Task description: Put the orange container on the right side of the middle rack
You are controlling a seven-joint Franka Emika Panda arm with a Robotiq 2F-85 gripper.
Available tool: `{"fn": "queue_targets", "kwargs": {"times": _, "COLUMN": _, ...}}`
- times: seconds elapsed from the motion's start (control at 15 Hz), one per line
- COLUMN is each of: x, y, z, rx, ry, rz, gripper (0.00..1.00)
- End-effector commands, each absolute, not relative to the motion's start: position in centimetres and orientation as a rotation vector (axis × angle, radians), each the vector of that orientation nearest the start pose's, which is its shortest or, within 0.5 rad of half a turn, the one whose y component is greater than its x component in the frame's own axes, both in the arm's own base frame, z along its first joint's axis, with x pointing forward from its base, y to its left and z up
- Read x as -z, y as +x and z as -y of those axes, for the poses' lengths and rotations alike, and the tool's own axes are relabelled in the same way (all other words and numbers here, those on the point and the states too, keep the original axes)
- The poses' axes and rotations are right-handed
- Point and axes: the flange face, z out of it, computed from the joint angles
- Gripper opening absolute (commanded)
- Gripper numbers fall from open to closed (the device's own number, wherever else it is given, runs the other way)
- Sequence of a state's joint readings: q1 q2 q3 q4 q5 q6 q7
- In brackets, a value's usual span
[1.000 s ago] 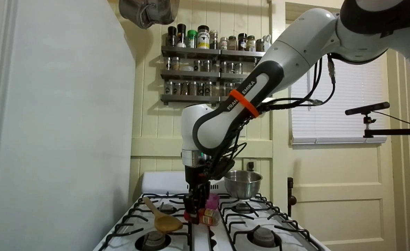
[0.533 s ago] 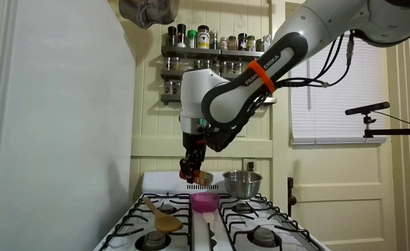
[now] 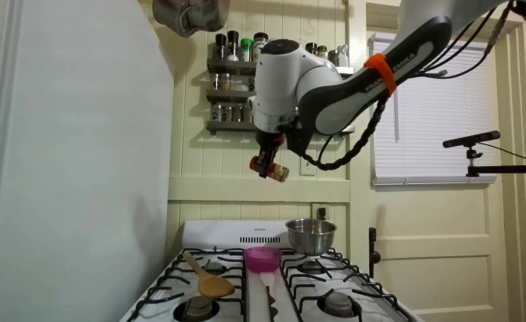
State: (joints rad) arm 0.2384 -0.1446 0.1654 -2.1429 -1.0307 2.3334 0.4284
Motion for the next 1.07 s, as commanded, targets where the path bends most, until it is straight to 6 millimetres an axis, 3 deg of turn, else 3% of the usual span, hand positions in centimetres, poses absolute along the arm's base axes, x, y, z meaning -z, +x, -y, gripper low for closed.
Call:
{"fn": "queue_targets", "kwargs": {"times": 0.0, "x": -53.7, "y": 47.3, "z": -17.4, "rx": -0.919, "ry": 2.092, "rz": -0.582, "gripper": 0.22}}
{"fn": "queue_targets", "kwargs": {"times": 0.4, "x": -59.4, "y": 43.5, "z": -12.8, "rx": -1.131, "ry": 1.855, "rz": -0.346, "gripper": 0.22}}
{"fn": "queue_targets", "kwargs": {"times": 0.47, "x": -58.8, "y": 45.8, "z": -14.0, "rx": -1.081, "ry": 1.925, "rz": -0.421, "gripper": 0.22}}
{"fn": "queue_targets", "kwargs": {"times": 0.53, "x": -59.4, "y": 45.3, "z": -13.6, "rx": -1.093, "ry": 1.914, "rz": -0.404, "gripper": 0.47}}
{"fn": "queue_targets", "kwargs": {"times": 0.87, "x": -58.7, "y": 45.8, "z": -13.8, "rx": -1.077, "ry": 1.921, "rz": -0.421, "gripper": 0.47}}
{"fn": "queue_targets", "kwargs": {"times": 0.93, "x": -58.3, "y": 45.8, "z": -13.4, "rx": -1.079, "ry": 1.888, "rz": -0.398, "gripper": 0.22}}
{"fn": "queue_targets", "kwargs": {"times": 1.0, "x": -58.4, "y": 45.9, "z": -12.8, "rx": -1.092, "ry": 1.889, "rz": -0.376, "gripper": 0.22}}
